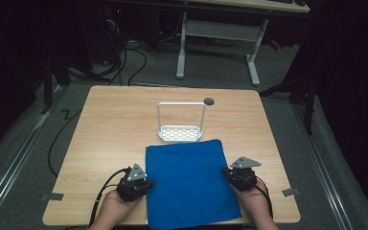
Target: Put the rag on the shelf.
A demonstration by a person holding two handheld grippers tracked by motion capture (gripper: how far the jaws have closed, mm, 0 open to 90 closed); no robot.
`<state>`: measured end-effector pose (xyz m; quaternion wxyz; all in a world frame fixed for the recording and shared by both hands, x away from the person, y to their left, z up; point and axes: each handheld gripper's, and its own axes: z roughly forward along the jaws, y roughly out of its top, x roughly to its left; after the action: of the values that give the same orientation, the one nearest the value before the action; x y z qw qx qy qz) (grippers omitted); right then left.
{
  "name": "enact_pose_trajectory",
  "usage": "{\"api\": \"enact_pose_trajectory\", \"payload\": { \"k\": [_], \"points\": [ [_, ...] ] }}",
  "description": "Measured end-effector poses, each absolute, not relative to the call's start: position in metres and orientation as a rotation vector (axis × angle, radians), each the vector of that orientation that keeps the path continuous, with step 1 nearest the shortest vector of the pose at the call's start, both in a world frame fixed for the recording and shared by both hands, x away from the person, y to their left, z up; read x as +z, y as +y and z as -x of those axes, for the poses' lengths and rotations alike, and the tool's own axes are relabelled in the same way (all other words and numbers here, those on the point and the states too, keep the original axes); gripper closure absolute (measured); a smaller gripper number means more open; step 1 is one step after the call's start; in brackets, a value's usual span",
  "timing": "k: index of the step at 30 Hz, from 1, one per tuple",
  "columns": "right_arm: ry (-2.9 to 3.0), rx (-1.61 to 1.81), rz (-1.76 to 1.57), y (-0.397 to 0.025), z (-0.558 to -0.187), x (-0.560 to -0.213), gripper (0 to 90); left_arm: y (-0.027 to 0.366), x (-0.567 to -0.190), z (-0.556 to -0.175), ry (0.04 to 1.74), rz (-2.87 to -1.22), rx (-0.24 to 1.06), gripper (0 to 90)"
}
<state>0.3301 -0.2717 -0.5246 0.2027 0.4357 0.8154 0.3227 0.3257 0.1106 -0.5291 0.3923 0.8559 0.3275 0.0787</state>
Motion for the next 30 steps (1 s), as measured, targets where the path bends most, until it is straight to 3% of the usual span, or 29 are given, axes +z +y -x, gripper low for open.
{"api": "enact_pose_trajectory", "payload": {
  "k": [18, 21, 22, 23, 30],
  "points": [
    [2.394, 0.962, -1.149, -0.257, -0.297, -0.523, 90.0, 0.139, -0.53, -0.32, 0.888, -2.146, 0.158, 90.0],
    [2.389, 1.015, -1.148, -0.257, -0.298, -0.522, 87.6, 0.141, -0.53, -0.323, 0.918, -2.107, 0.124, 84.9],
    [2.371, 1.033, -1.144, -0.258, -0.299, -0.52, 86.3, 0.142, -0.529, -0.324, 0.923, -2.093, 0.149, 78.0],
    [2.358, 1.04, -1.146, -0.259, -0.299, -0.519, 86.2, 0.143, -0.529, -0.327, 0.926, -2.082, 0.194, 77.3],
    [2.341, 1.049, -1.133, -0.265, -0.304, -0.519, 84.1, 0.149, -0.517, -0.373, 1.052, -1.978, 0.371, 84.4]
  ]
}}
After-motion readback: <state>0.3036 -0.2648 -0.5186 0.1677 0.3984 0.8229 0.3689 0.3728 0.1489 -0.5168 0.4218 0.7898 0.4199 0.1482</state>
